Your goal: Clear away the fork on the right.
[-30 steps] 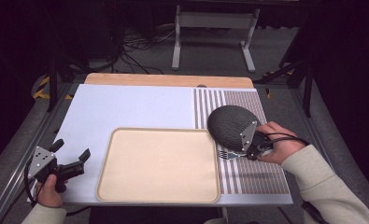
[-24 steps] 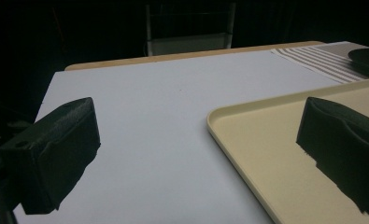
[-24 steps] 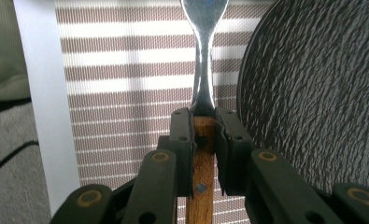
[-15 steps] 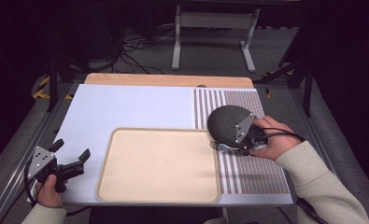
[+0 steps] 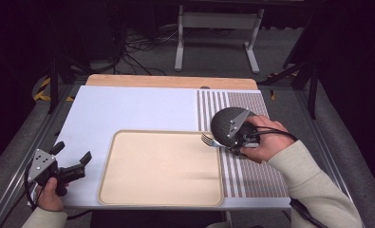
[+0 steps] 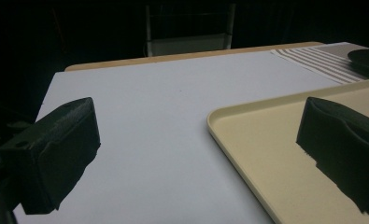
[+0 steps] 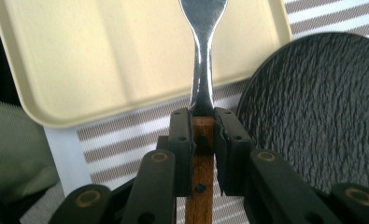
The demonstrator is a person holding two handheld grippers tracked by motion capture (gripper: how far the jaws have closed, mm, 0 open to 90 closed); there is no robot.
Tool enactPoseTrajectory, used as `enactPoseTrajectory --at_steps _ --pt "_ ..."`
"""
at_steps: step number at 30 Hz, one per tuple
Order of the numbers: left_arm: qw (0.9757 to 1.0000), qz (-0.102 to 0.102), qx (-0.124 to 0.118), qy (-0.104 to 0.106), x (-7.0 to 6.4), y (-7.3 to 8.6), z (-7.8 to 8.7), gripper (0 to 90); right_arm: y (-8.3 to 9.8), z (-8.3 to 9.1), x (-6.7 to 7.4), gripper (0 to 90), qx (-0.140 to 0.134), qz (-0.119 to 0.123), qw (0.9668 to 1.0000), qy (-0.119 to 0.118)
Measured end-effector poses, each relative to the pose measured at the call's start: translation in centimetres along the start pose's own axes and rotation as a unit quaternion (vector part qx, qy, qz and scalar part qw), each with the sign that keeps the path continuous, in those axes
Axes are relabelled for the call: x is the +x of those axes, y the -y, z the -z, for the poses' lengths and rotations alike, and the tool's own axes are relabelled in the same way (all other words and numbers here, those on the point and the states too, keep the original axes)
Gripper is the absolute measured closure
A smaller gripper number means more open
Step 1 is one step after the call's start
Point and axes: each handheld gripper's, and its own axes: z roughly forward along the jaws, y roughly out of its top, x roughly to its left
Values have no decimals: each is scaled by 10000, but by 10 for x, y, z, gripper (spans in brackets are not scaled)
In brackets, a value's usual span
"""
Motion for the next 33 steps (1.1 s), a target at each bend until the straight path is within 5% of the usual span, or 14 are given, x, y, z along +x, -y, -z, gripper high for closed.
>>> enactPoseTrajectory --at_steps 7,11,21,33 --pt "10000 5 -8 2 0 0 0 1 -12 -3 3 782 -109 -347 9993 -98" --pt "10000 8 -10 3 0 0 0 1 -22 -4 6 783 -289 -829 9959 -225" --pt "10000 22 -5 9 0 0 0 1 -43 -11 12 782 -276 -1129 9927 -329" --pt "10000 11 -7 13 1 0 0 1 -55 -20 17 782 -293 -1955 9790 -495"
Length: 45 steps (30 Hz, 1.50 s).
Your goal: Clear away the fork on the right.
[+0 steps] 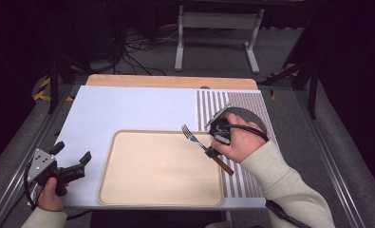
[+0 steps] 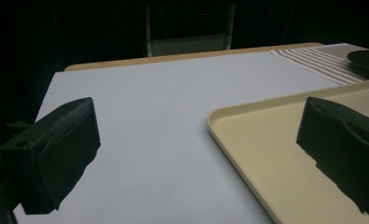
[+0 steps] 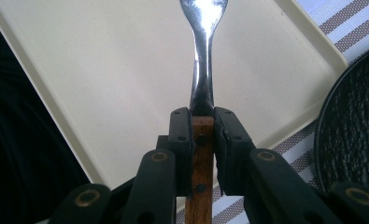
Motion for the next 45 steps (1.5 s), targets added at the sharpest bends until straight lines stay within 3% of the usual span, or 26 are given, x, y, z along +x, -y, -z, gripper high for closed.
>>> enactPoseTrajectory --at_steps 9,11,23,30,32,45 --pt "10000 -3 0 2 0 0 0 1 -3 -18 7 781 154 -366 9992 -4" --pt "10000 -4 3 0 0 0 0 1 -5 -26 9 781 185 -583 9981 17" --pt "10000 -5 -4 1 1 0 0 1 -10 -49 11 781 429 -864 9953 -34" --pt "10000 -4 0 -1 1 0 0 1 -8 -61 9 780 587 -1161 9915 -29" --pt "10000 -5 -3 2 1 0 0 1 -8 -63 8 780 548 -1164 9917 -21" --pt "10000 45 -29 -20 2 0 1 1 -7 -78 6 779 800 -1518 9851 -72"
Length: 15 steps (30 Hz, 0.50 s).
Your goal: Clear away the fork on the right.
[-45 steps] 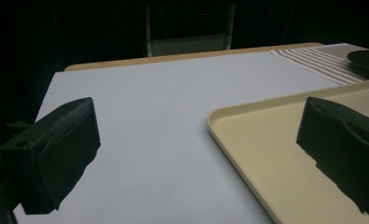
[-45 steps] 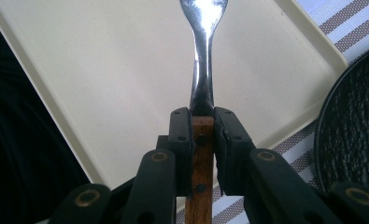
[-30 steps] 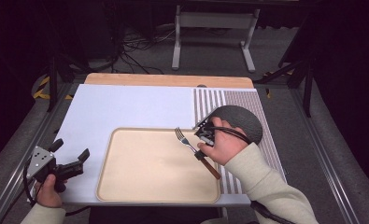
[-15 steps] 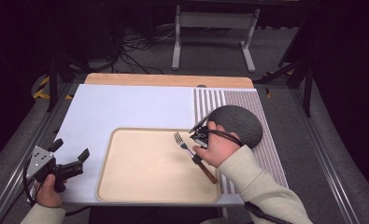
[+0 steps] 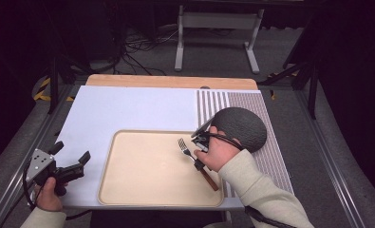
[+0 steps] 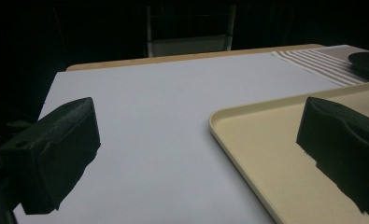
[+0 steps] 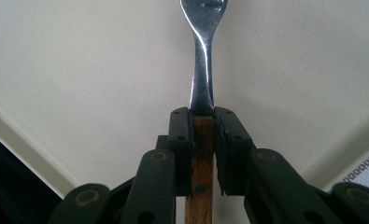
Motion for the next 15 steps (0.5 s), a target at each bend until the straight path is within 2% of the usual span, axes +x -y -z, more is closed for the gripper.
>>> enactPoseTrajectory --at_steps 15 --pt "10000 22 -2 -5 0 0 0 1 -2 -12 1 778 180 -314 9993 -49"
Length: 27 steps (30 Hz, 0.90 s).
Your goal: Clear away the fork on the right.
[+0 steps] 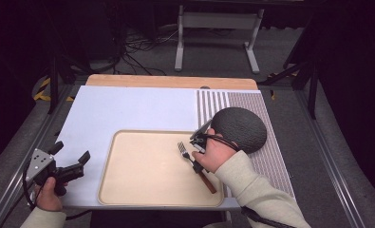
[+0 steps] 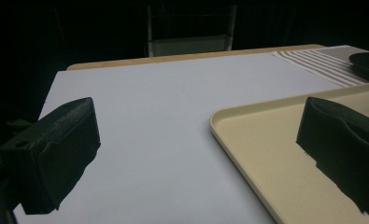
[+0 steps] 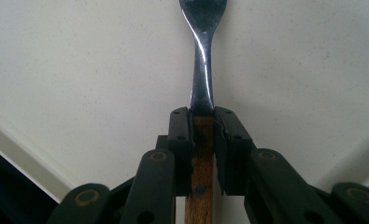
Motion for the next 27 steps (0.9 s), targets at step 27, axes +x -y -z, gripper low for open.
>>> enactPoseTrajectory --at_steps 27 --pt "10000 32 34 8 0 1 -1 1 -3 7 0 625 -479 319 9983 -15"
